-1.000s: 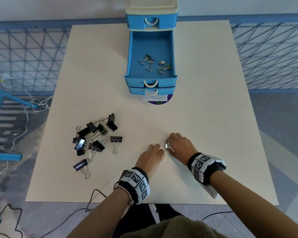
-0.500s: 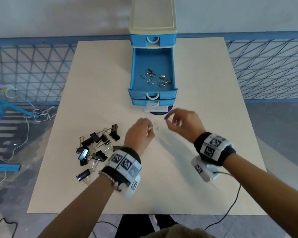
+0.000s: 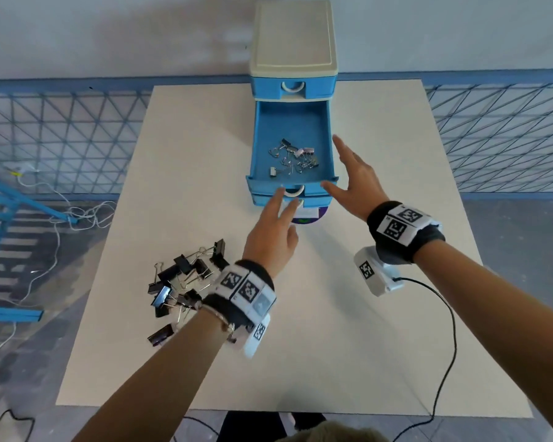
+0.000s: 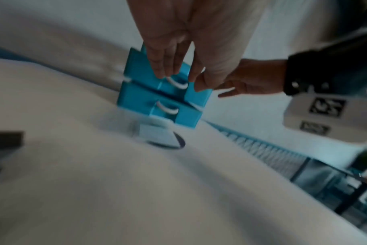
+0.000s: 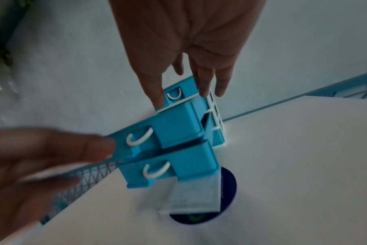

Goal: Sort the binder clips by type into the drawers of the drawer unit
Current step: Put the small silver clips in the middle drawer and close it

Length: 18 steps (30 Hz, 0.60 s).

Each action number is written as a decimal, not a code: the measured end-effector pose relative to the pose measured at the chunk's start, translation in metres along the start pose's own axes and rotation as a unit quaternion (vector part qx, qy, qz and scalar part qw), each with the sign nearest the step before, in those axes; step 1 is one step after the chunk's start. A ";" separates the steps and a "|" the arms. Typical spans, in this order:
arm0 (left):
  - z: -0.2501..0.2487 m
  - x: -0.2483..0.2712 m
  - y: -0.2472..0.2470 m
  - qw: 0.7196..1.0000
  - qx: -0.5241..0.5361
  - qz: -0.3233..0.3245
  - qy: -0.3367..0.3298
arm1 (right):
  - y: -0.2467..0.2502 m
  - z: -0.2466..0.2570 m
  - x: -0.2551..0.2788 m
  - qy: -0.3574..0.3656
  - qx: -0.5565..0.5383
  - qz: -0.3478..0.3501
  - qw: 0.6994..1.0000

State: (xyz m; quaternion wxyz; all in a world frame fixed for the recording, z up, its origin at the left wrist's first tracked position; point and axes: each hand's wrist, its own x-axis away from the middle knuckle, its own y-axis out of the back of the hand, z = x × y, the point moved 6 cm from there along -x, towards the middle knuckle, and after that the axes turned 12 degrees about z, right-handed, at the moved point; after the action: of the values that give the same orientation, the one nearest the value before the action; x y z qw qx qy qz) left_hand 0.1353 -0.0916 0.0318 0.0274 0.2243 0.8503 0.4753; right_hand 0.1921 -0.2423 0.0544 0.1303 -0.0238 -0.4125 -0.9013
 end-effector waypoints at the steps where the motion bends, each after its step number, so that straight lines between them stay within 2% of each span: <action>1: 0.006 0.009 -0.016 1.000 -0.009 0.026 -0.004 | -0.003 -0.007 0.002 -0.018 -0.001 -0.003 1.000; 4: 0.020 0.038 -0.061 0.992 -0.044 0.120 -0.017 | -0.010 -0.022 0.006 -0.051 -0.018 -0.029 0.998; 7: 0.037 0.061 -0.098 0.970 -0.100 0.220 0.009 | -0.015 -0.029 0.007 -0.063 -0.036 -0.041 0.997; 9: 0.044 0.076 -0.116 0.955 -0.132 0.263 0.022 | -0.016 -0.031 0.006 -0.068 -0.045 -0.049 0.995; 14: 0.055 0.100 -0.142 0.942 -0.157 0.295 0.027 | -0.019 -0.032 0.001 -0.065 -0.067 -0.072 0.993; 18: 0.064 0.115 -0.152 0.949 -0.195 0.248 0.007 | -0.023 -0.031 -0.002 -0.064 -0.079 -0.075 0.992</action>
State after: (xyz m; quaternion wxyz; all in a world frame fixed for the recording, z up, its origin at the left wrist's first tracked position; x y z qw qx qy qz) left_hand -0.0054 -0.0618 -0.1092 -0.0541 0.4152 0.6588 0.6251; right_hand 0.1897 -0.2508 0.0163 0.0333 -0.0608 -0.3485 -0.9348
